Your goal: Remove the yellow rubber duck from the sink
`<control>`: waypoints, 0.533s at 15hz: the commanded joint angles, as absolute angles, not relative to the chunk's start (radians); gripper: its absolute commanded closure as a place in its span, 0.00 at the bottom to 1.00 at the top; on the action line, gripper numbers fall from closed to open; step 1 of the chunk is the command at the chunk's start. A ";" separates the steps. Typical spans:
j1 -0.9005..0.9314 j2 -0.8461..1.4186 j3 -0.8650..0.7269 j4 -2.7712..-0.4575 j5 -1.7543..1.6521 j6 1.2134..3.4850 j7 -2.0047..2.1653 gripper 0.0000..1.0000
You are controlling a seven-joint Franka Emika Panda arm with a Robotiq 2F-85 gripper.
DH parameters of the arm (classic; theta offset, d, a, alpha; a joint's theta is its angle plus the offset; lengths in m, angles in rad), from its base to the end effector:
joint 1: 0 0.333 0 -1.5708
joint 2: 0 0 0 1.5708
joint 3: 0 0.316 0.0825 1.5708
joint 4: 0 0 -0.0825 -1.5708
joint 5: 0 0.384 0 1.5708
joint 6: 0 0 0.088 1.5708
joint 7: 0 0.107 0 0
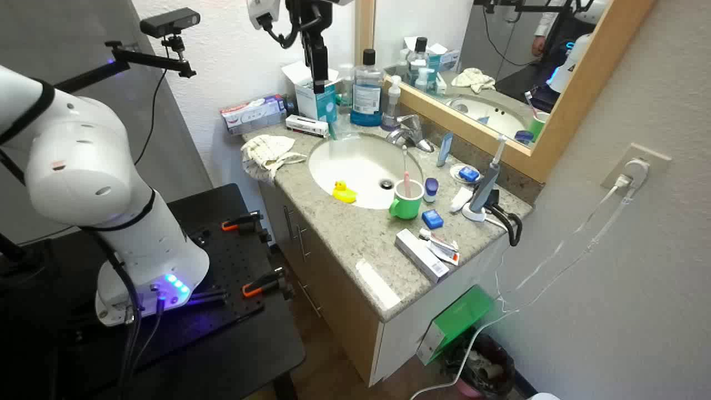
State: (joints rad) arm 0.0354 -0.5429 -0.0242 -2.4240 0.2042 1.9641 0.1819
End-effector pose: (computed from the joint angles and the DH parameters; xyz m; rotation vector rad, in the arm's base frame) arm 0.3950 0.0168 0.5095 -2.9082 0.3484 -0.0907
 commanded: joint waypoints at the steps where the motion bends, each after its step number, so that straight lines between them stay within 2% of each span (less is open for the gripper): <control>1: 0.017 -0.542 -0.009 -2.421 0.213 1.959 0.174 0.00; 8: 0.017 -0.537 -0.006 -2.417 0.213 1.962 0.179 0.00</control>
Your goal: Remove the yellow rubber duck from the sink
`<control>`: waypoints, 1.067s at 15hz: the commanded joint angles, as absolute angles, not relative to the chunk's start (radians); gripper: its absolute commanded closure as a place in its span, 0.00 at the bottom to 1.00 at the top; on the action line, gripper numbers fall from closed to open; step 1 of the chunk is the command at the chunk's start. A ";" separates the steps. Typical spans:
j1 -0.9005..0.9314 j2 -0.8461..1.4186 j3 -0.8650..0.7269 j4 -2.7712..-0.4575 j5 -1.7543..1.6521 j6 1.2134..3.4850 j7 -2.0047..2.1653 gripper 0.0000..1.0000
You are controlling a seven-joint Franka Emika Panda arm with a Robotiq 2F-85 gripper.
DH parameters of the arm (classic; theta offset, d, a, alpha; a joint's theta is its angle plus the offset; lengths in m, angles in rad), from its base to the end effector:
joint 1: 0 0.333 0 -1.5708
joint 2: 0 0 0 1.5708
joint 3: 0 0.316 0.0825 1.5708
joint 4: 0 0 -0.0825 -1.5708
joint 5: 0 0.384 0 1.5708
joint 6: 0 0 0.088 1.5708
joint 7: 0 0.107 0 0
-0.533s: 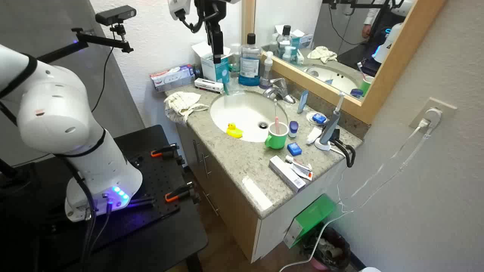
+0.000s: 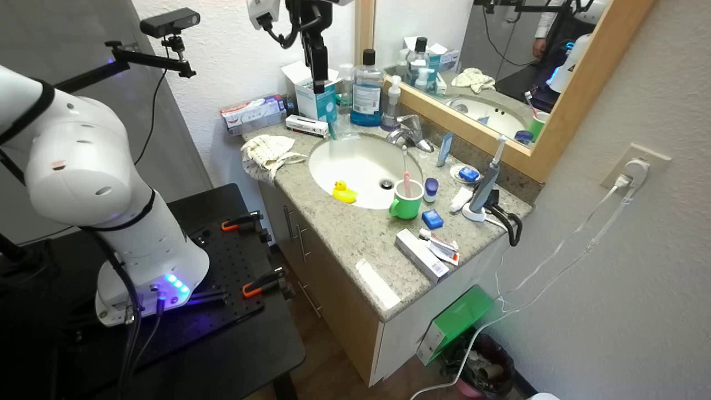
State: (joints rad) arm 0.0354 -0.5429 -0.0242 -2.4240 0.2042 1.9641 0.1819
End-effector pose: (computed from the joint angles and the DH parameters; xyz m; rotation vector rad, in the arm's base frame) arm 0.3950 0.0168 0.5095 -2.9082 0.3484 -0.0907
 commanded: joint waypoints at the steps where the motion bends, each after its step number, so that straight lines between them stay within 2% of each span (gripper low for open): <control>1: 0.023 -0.530 -0.008 -2.408 0.221 1.960 0.171 0.00; 10: 0.045 -0.505 0.065 -2.448 0.203 2.201 0.185 0.00; 16: 0.036 -0.413 0.106 -2.448 0.098 2.241 0.191 0.00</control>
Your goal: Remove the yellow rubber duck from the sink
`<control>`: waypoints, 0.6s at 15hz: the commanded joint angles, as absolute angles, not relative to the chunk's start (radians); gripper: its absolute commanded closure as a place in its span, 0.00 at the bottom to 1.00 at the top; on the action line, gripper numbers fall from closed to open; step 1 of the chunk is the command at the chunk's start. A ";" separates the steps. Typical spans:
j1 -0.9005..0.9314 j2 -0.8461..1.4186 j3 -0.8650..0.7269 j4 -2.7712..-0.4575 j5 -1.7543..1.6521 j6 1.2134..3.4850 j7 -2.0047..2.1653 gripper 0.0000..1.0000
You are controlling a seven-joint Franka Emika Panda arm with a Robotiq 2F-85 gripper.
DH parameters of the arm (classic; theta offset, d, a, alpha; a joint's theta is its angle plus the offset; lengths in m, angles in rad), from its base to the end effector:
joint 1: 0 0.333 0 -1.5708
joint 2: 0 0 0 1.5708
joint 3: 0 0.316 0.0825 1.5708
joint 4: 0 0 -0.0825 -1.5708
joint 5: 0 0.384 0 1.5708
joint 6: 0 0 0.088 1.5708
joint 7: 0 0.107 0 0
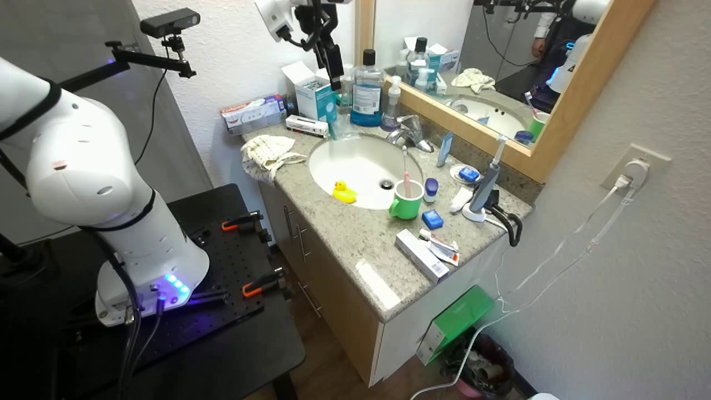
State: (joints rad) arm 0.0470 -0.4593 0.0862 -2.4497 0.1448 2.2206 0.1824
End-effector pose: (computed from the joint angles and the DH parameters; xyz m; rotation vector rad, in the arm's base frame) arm 0.4240 0.0636 0.4870 -2.9976 0.1922 -0.3224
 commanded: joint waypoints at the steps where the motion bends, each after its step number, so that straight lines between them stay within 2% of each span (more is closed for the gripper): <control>1: 0.038 -0.393 0.108 -2.444 0.084 2.244 0.191 0.00; 9: 0.052 -0.268 0.123 -2.417 0.005 2.287 0.187 0.00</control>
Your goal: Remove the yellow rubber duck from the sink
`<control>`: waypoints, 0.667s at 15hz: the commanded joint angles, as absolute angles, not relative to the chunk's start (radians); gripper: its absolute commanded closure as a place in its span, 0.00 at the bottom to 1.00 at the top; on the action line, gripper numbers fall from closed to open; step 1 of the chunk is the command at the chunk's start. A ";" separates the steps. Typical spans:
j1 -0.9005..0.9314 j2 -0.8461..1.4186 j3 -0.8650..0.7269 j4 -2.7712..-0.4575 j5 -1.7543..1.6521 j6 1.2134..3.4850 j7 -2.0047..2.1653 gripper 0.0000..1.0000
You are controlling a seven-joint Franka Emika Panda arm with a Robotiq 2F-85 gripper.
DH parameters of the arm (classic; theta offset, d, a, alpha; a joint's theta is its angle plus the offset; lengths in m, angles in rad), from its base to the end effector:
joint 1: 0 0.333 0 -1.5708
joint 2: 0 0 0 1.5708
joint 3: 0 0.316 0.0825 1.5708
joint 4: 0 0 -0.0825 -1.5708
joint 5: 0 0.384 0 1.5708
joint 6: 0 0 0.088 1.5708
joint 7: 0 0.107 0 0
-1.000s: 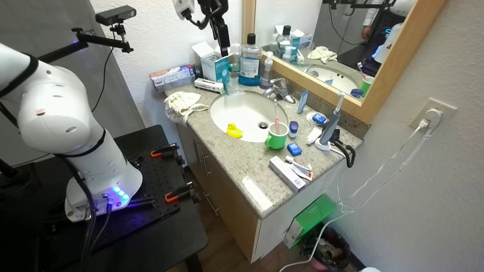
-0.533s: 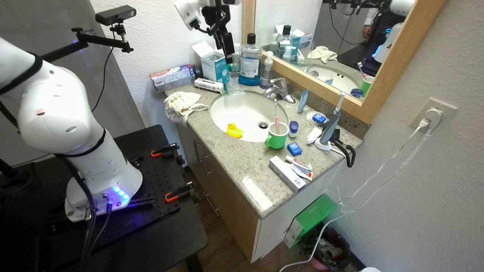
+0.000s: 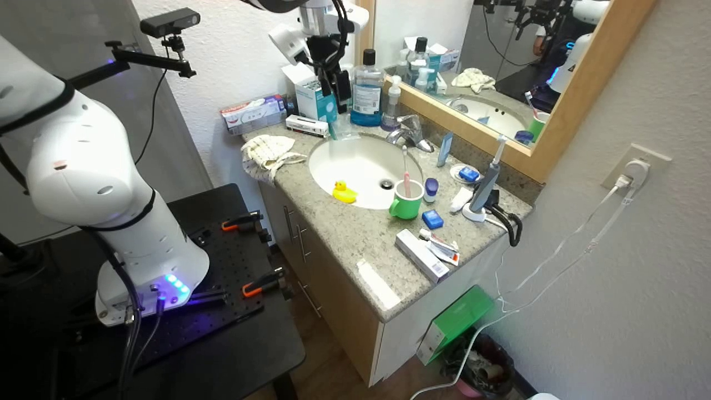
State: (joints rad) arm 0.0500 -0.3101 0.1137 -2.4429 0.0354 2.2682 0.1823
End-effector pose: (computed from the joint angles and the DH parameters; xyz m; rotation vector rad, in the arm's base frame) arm 0.4465 0.0756 0.4292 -3.1172 0.0664 -0.2075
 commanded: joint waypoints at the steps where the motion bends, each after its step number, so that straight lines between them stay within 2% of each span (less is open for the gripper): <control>1: 0.056 -0.257 0.124 -2.417 0.003 2.298 0.184 0.00; 10: 0.078 -0.179 0.126 -2.454 0.014 2.471 0.198 0.00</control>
